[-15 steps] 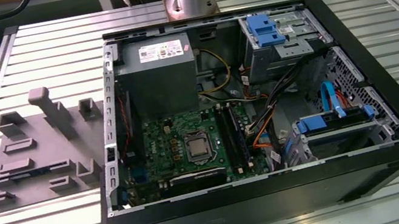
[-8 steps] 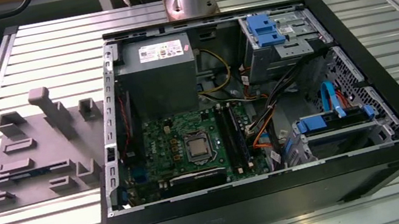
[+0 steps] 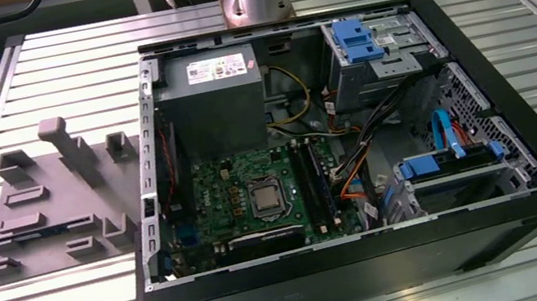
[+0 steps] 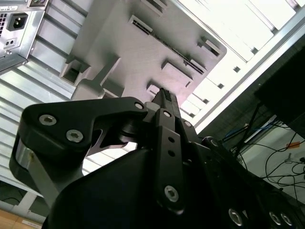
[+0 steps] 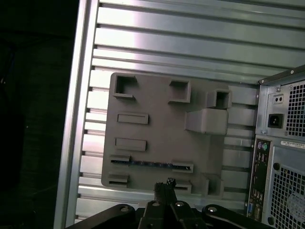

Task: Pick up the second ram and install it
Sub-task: 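Pick up the second ram and move it above second insertion slot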

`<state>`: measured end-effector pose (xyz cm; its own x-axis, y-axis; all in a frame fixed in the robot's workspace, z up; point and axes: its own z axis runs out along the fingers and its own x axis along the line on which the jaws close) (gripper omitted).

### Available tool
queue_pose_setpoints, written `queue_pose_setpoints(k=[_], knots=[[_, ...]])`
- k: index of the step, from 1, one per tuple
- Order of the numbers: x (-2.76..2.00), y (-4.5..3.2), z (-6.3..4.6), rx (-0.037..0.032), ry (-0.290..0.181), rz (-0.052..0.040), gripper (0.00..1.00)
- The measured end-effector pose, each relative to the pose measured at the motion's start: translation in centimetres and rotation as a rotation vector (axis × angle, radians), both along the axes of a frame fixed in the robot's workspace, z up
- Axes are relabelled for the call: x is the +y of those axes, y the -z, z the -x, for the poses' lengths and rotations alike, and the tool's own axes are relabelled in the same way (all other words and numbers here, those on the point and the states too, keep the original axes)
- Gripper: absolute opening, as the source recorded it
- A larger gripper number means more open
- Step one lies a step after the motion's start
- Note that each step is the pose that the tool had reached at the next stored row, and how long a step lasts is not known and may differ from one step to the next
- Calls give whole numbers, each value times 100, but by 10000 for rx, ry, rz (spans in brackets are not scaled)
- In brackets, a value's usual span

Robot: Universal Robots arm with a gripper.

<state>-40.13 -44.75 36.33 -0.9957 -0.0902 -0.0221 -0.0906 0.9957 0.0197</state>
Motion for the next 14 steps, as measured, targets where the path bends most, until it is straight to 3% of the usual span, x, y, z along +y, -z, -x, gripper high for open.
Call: queue_pose_setpoints(k=[14], knots=[[0,0,0,0,-160,0,11]])
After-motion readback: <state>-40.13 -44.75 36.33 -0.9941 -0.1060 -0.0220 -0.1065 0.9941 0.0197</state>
